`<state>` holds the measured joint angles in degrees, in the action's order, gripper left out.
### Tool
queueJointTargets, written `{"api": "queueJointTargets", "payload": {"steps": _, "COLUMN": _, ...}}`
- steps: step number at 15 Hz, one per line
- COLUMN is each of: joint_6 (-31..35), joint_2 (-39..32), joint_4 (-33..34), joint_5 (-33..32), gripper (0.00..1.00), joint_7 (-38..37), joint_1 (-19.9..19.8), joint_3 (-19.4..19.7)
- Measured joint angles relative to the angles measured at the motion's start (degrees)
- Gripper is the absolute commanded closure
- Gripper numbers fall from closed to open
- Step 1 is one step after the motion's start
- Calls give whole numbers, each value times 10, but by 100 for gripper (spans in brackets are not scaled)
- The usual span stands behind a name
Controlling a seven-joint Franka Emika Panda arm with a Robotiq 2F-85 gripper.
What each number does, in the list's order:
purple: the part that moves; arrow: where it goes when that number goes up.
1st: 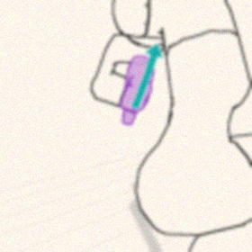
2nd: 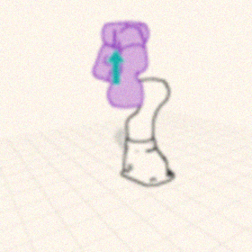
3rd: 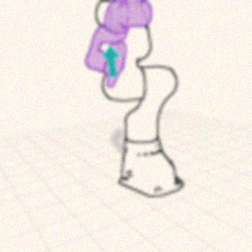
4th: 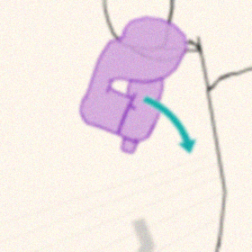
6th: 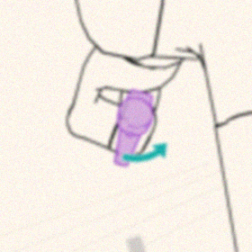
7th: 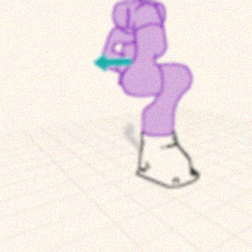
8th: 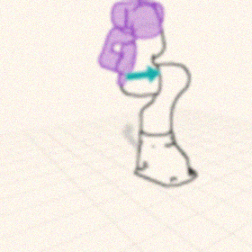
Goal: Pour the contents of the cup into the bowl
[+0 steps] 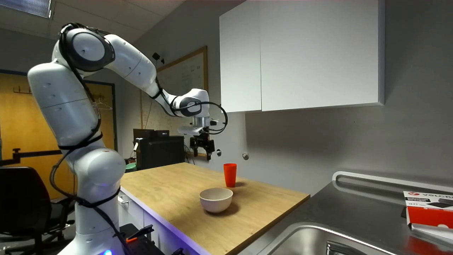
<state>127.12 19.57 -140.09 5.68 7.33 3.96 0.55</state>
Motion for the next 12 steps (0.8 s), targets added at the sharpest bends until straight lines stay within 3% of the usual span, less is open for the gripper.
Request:
{"api": "queueJointTargets", "payload": {"steps": 6, "joint_6": 75, "joint_2": -85, "joint_4": 50, "joint_5": -35, "gripper": 0, "joint_7": -86, "joint_1": 4, "joint_3": -55}}
{"api": "queueJointTargets", "payload": {"steps": 12, "joint_6": 98, "joint_2": -176, "joint_4": 154, "joint_5": -93, "gripper": 0, "joint_7": -170, "joint_1": 16, "joint_3": -81}}
